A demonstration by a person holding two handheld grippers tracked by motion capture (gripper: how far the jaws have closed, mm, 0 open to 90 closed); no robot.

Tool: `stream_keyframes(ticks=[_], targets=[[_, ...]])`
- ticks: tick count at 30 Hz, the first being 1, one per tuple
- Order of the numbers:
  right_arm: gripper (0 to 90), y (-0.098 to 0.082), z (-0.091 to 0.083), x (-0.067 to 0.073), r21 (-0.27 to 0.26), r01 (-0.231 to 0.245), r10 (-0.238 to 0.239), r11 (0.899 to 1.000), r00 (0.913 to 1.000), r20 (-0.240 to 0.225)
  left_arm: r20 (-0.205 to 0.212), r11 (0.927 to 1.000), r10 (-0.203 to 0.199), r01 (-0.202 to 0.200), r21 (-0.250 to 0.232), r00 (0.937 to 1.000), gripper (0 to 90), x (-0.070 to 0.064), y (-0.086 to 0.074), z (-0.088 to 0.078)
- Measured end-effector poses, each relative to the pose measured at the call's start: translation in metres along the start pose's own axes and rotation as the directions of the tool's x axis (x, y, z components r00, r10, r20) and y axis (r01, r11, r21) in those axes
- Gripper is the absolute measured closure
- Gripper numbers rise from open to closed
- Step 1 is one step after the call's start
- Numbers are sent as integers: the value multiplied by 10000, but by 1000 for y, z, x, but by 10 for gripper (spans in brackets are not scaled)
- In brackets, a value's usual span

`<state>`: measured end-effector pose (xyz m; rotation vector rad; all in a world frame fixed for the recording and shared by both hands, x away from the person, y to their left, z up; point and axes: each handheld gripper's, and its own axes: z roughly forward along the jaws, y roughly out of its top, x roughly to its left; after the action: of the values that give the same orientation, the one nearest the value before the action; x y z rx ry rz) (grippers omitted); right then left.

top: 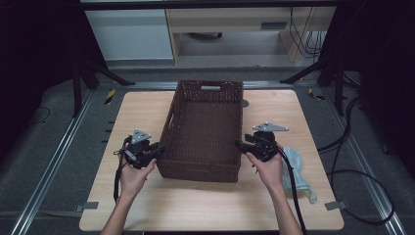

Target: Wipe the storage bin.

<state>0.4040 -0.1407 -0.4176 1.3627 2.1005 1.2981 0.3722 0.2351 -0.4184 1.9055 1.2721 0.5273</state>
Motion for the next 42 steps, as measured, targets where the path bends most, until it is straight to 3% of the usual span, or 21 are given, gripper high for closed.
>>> stream_keyframes(ticks=[5,9,12,15,17,20,28,30,36,42], targets=[[486,2,14,-5,95,-132,131,9999,9999,95,-10,10000,-82,82,-44,10000,721,5,1,2],[564,0,19,-3,160,-114,116,9998,9998,-134,-257,9999,107,-110,-96,9996,697,2,0,1],[580,0,18,-2,210,-92,94,9997,9999,-83,-152,9998,163,-164,-73,9998,627,0,-2,-2],[595,-2,17,-2,204,-263,268,9994,9993,-246,-123,9995,265,-267,-145,9996,614,-3,-3,-6],[596,-3,16,-1,164,-286,290,9995,9993,-254,-180,9995,303,-306,-128,9994,630,-3,-4,-6],[593,-5,13,2,211,-251,255,9995,9995,-163,-228,9998,204,-206,-81,9995,724,-1,-5,-6],[541,-10,4,12,440,-269,278,9987,9994,-186,-141,9998,-172,171,-79,9998,769,7,-2,-5],[476,-7,7,11,322,-13,12,9995,10000,12,-217,9998,-174,171,-102,9996,774,9,-1,-4],[440,2,19,3,162,-272,266,9995,9991,342,-327,9994,-284,277,-203,9991,781,16,0,-1],[463,5,33,-1,233,-474,465,9986,9982,369,-490,9994,-228,214,-282,9985,747,19,0,0]])
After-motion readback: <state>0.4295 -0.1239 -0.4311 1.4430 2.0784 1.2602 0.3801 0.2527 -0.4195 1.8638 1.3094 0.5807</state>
